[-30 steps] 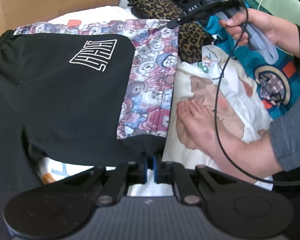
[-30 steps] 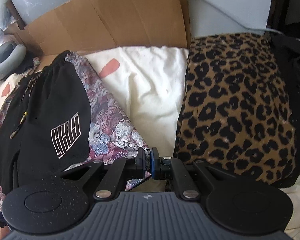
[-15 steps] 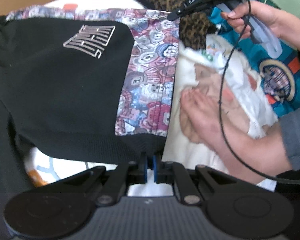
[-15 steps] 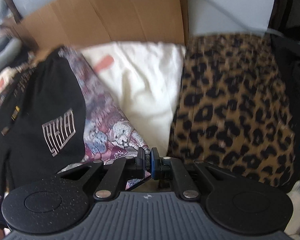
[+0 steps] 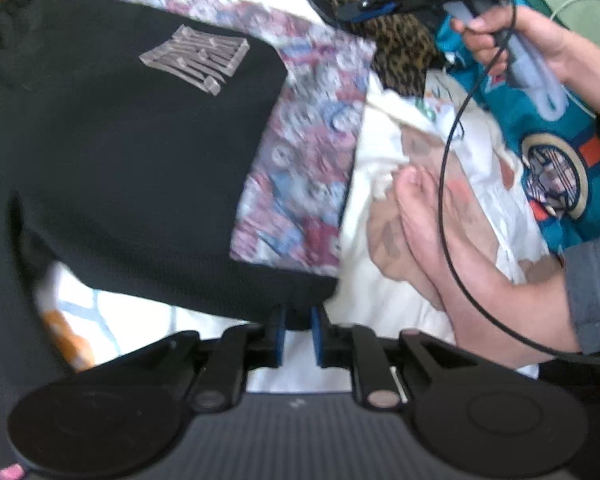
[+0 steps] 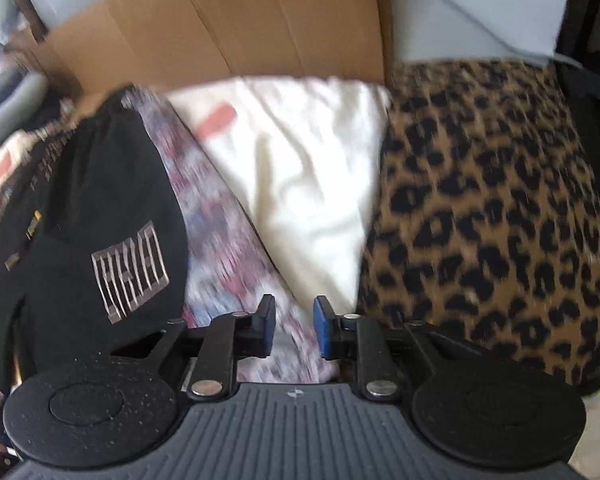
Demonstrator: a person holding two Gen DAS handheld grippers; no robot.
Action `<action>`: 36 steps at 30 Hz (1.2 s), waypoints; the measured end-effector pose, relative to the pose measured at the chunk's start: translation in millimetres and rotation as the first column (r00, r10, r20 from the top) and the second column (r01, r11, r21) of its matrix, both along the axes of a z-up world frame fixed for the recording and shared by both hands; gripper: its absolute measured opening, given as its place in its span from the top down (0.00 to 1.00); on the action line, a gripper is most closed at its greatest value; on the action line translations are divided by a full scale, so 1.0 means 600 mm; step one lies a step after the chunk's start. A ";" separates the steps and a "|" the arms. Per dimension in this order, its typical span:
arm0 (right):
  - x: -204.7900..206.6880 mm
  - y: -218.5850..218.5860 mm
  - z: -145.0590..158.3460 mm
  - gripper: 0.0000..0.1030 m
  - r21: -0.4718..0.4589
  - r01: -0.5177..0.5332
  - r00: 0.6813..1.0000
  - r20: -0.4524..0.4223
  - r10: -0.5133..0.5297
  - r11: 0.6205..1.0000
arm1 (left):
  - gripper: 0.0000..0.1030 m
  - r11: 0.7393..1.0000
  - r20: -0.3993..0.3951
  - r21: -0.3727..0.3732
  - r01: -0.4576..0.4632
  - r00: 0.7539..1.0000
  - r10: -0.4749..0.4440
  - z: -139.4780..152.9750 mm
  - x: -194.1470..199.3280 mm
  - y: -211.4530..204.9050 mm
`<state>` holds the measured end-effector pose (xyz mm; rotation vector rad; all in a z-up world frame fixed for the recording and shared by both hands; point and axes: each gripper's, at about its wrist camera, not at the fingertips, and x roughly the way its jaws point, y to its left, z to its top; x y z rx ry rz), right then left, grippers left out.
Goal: Fold clothes
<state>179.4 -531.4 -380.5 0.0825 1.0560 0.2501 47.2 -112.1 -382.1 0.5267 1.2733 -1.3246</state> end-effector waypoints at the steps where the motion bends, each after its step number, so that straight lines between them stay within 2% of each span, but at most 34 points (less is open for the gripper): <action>1: 0.010 0.004 0.001 0.78 -0.002 -0.003 1.000 0.008 0.003 1.000 | 0.85 1.000 0.018 -0.003 -0.014 1.000 0.014 0.006 0.007 0.003; 6: 0.060 0.026 0.002 0.78 0.009 0.004 0.999 0.048 -0.004 1.000 | 0.85 0.994 0.095 -0.023 -0.109 0.989 0.111 0.025 0.055 0.012; 11: 0.100 0.058 -0.005 0.78 0.018 -0.003 0.996 0.085 0.002 1.000 | 0.85 0.976 0.180 -0.046 -0.215 0.959 0.219 0.027 0.105 0.003; 13: 0.111 0.071 -0.012 0.78 0.007 -0.005 0.995 0.095 0.004 1.000 | 0.85 0.975 0.234 -0.047 -0.218 0.946 0.223 0.024 0.117 -0.004; 16: 0.127 0.091 -0.023 0.87 -0.004 -0.010 0.994 0.111 0.010 1.000 | 0.85 0.967 0.282 -0.065 -0.248 0.925 0.256 0.022 0.142 -0.012; 21: 0.152 0.122 -0.048 0.87 -0.016 -0.034 0.994 0.101 0.036 0.999 | 0.85 0.955 0.330 -0.103 -0.279 0.896 0.298 0.014 0.176 -0.031; 23: 0.155 0.133 -0.055 0.87 -0.023 -0.052 0.994 0.095 0.054 0.998 | 0.85 0.958 0.340 -0.094 -0.272 0.896 0.287 0.001 0.183 -0.039; 30: 0.142 0.140 -0.083 0.87 -0.086 -0.091 0.994 0.059 0.096 0.992 | 0.85 0.957 0.369 0.019 -0.289 0.892 0.261 -0.041 0.196 -0.020; 36: 0.122 0.121 -0.092 0.84 -0.105 -0.090 0.995 0.029 0.094 0.990 | 0.83 0.959 0.375 0.039 -0.280 0.894 0.246 -0.046 0.200 -0.010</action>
